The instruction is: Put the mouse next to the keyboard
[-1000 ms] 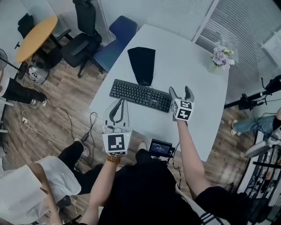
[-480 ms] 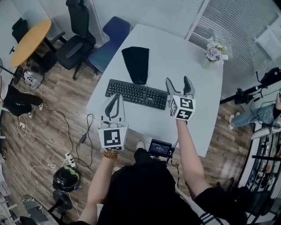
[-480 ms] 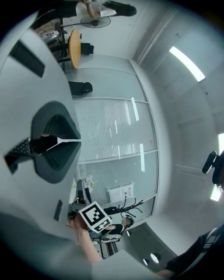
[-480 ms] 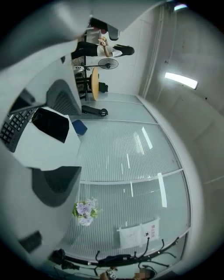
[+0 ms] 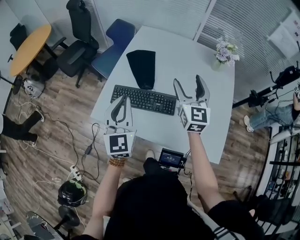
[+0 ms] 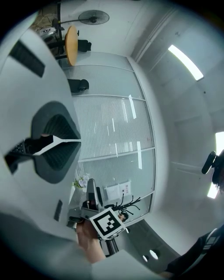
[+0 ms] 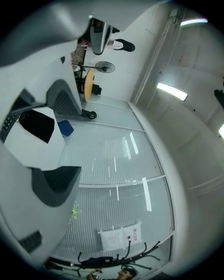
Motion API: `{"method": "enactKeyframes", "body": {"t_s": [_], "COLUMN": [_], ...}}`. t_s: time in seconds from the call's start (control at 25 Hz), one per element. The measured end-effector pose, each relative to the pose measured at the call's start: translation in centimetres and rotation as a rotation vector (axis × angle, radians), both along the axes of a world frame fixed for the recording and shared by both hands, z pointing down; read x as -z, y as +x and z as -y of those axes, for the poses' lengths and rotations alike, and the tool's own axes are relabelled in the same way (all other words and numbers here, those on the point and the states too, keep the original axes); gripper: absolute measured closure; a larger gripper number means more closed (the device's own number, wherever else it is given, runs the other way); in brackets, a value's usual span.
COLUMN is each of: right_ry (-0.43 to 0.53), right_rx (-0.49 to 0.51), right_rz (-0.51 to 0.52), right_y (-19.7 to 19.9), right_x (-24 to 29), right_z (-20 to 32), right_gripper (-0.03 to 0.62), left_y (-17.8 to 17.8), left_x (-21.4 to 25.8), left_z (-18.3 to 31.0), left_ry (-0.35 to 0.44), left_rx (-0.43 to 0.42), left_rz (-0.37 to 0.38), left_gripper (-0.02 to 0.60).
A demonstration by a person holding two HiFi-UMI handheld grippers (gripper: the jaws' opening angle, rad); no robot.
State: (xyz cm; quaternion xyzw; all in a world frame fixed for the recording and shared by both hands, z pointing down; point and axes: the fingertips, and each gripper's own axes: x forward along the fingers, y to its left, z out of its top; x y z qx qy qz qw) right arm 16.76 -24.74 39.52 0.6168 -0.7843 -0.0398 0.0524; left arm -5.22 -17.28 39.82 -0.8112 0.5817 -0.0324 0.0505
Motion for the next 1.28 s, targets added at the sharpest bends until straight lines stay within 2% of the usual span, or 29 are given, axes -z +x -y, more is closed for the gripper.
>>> {"method": "enactKeyframes", "body": {"t_s": [0.32,0.8,0.92,1.0,1.28], "right_ry": [0.106,0.159,0.190,0.218,0.173], "right_rx": [0.014,0.011,0.010,0.003,-0.002], "right_rz": [-0.035,-0.085,-0.116,-0.133,-0.132], "right_y": [-0.5,-2.4,-3.2,-3.7,-4.4], "right_x": [5.1,8.0,8.5,8.8,7.2], "right_z": [-2.9,-6.7,-8.0,-8.8,-10.4], "right_gripper": [0.227,0.238,0.255,0.293,0.316], "left_y": [1.3,1.8,1.9,2.1,3.1], "left_x": [1.2,3.5,3.9,4.2,4.4], "left_z": [0.0,-0.9,-1.4,-1.6,-2.5], "left_ry": [0.026,0.083,0.098,0.109,0.126], "left_rx": [-0.033,-0.065,-0.071,-0.074,-0.092], "left_rz": [-0.006,-0.015,-0.018,-0.029,-0.058], "left_gripper": [0.568,0.568,0.568,0.568,0.569]}}
